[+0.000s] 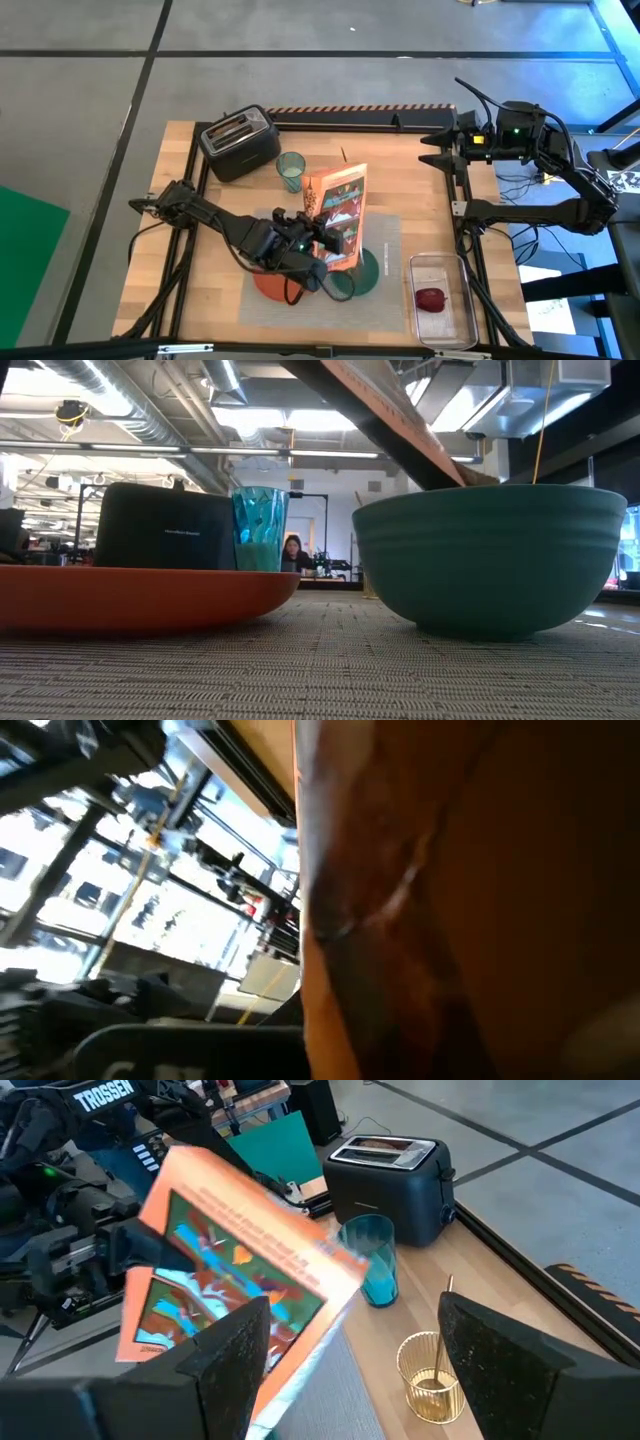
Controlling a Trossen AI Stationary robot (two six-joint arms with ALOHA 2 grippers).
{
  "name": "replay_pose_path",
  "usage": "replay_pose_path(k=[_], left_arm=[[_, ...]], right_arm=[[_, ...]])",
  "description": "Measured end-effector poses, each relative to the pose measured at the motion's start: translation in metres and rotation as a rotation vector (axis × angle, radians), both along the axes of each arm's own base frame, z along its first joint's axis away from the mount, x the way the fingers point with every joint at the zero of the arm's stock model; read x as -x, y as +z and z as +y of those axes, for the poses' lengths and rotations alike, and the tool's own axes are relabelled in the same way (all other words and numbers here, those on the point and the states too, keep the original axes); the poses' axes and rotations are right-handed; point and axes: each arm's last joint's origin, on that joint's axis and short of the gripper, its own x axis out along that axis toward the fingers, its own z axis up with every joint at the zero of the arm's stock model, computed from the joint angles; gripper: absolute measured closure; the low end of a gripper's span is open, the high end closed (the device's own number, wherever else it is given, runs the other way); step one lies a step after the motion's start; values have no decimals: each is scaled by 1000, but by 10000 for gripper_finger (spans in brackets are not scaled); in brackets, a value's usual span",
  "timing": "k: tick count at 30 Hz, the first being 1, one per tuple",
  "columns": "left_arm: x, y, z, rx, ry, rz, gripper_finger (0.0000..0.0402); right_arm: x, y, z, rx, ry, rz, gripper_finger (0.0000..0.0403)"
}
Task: Arrange a breakfast setting
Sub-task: Pour the yellow cereal in the green bowl
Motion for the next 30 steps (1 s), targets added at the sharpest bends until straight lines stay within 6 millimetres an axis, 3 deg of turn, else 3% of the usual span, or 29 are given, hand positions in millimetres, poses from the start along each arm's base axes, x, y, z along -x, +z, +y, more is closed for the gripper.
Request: replay_pose_path(k=[30], left_arm=[[-1,-3,-6,-93,16,-13,376]], right_arm=[[0,0,0,-25,-9,-1,123]])
